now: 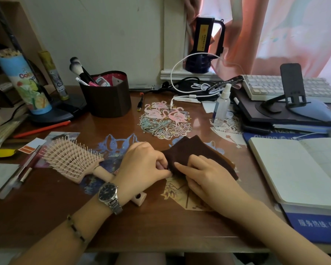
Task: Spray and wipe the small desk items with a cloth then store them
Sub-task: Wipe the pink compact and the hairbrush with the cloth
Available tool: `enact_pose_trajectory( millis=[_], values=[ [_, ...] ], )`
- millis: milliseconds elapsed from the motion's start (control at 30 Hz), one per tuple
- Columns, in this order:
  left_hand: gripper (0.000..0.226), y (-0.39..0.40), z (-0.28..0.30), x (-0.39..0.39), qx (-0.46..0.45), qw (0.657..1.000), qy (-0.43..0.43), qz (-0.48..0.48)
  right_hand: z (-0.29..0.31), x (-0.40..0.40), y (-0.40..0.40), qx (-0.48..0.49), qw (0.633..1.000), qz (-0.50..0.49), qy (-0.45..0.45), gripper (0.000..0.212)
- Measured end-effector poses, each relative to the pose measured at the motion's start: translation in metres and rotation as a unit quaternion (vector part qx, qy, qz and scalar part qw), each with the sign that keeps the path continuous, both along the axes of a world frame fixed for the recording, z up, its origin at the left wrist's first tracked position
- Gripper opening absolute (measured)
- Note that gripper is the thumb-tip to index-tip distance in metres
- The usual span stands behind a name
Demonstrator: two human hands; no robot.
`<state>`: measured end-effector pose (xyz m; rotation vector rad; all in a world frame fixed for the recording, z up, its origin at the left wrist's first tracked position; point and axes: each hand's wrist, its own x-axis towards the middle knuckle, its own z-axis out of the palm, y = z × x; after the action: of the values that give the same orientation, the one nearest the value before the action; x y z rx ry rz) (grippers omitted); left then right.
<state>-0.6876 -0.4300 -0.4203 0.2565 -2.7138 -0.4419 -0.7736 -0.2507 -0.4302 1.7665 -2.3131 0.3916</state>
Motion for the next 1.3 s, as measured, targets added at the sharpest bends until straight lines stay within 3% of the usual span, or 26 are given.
enact_pose_trajectory(
  millis=[433,633,800,1300],
  values=[
    [0.012,0.001,0.004,0.002,0.012,1.0,-0.012,-0.009,0.005,-0.019,0.019,0.013,0.998,-0.016,0.06,0.048],
    [0.013,-0.001,0.006,0.002,0.024,1.0,0.009,-0.003,0.002,-0.037,0.033,0.002,0.998,-0.056,0.017,0.045],
    [0.009,-0.006,0.011,0.007,0.057,0.998,-0.022,-0.018,-0.003,-0.037,0.034,-0.027,0.997,-0.066,-0.042,0.039],
    [0.013,-0.04,0.038,0.026,0.118,0.992,-0.038,0.033,-0.006,-0.037,0.036,-0.043,0.995,-0.059,-0.063,0.038]
  ],
)
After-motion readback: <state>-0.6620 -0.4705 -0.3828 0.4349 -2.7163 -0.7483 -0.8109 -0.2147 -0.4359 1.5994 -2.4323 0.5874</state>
